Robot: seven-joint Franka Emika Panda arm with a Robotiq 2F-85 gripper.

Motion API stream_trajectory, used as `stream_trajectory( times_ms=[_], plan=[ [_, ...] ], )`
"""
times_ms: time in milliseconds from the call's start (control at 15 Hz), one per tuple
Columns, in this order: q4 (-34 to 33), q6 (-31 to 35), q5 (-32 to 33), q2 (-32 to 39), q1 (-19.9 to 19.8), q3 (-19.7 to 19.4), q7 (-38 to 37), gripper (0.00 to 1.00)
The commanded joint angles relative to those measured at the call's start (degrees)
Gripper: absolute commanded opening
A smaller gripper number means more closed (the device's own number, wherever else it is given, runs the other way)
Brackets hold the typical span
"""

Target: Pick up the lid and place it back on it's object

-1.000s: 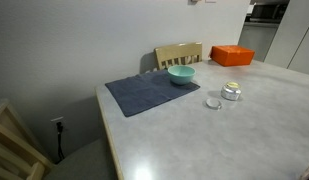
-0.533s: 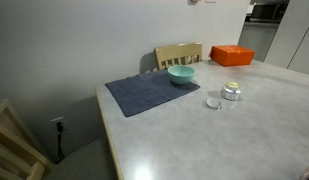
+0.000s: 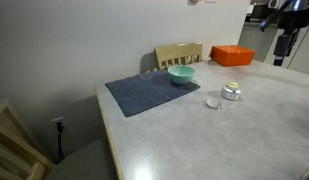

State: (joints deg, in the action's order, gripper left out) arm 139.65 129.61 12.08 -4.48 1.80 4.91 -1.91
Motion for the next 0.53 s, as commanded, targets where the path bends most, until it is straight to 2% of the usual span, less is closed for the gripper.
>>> stream_trajectory(
  times_ms=[0,67,133,400,467],
  plan=[
    [-5.85,0.59,0.46,10.27,1.95,0.74,1.73,1.00],
    [-6.79,0.09,0.33,11.60,2.61,0.93,2.50,1.00],
    [-3.62,0.51,-0.08,7.65,2.45,0.31,0.71,1.00],
    [-6.28,0.46,-0.10,11.53,3.42,0.47,1.25,1.00],
    [-5.73,2.94,-1.71,11.51,2.83,0.42,3.25,1.00]
  ],
)
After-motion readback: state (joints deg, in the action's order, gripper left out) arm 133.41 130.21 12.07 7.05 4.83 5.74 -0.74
